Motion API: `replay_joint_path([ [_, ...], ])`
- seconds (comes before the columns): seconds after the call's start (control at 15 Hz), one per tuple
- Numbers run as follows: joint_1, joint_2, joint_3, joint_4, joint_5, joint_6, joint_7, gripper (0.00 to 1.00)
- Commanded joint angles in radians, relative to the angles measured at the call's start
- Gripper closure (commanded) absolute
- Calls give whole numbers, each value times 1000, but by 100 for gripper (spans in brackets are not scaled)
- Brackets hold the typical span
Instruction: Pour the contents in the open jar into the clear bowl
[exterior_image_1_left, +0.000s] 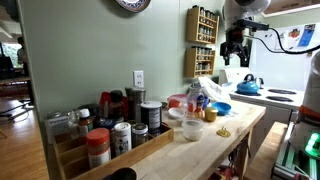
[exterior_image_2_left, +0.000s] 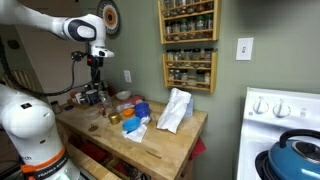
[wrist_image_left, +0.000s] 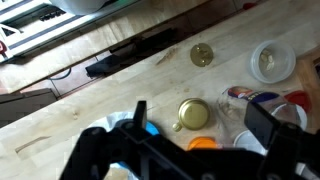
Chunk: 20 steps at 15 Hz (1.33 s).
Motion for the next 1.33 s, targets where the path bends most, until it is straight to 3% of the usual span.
replay_joint_path([
  [0.0,-7,1,7,1,10,-1,-1,0],
  [0.8,34,173,48,-95,378,354,189,0],
  [0.87,25,155,34,-72,321,303,161,0],
  [1.27,26,184,43,-73,336,327,190,0],
])
